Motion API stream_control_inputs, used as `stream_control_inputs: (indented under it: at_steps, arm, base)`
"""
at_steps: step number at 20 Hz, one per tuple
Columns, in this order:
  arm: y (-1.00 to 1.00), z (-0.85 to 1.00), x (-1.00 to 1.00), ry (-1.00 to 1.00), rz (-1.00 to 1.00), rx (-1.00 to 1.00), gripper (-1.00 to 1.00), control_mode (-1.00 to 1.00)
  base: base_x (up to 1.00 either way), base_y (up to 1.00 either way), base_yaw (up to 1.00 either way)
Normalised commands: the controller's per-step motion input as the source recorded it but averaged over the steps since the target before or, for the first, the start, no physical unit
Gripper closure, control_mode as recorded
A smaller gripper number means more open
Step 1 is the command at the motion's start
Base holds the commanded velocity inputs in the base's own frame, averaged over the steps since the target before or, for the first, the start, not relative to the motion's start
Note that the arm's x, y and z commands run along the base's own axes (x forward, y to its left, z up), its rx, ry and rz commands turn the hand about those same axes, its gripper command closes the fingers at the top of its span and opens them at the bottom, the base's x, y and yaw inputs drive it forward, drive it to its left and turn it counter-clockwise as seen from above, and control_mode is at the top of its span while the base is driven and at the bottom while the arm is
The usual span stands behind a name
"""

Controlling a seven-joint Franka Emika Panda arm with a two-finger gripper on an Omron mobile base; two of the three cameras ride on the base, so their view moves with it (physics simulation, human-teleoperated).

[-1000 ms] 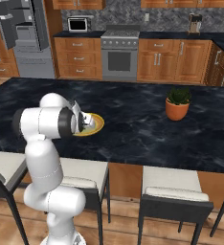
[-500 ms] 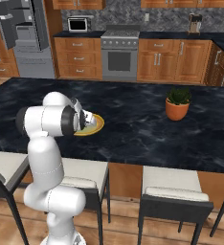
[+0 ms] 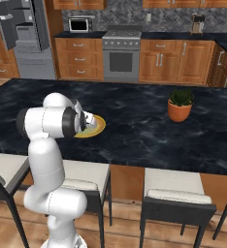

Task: Retrieve the butter from the fridge and place it on a plate on the dining table. Then retrieve the butter knife by the fridge and place it near the plate.

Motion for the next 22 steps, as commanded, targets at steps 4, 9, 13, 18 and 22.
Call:
stream_control_inputs:
  at_steps: [4, 9, 13, 18, 22]
  arm:
    - [0.04, 0.0, 0.0, 0.0, 0.0, 0.0, -1.0, -1.0]
    - [0.0, 0.0, 0.0, 0.0, 0.0, 0.0, -1.0, -1.0]
    - [0.0, 0.01, 0.0, 0.06, 0.0, -0.01, -1.0, -1.0]
    - [0.0, 0.24, -0.02, 0.08, 0.0, -0.03, -1.0, -1.0]
    - [0.0, 0.92, -0.23, 0.11, 0.0, 0.0, -1.0, -1.0]
  base:
    - [0.0, 0.0, 0.0]
    - [0.0, 0.0, 0.0]
    - [0.0, 0.0, 0.0]
    - [0.0, 0.0, 0.0]
    - [0.0, 0.0, 0.0]
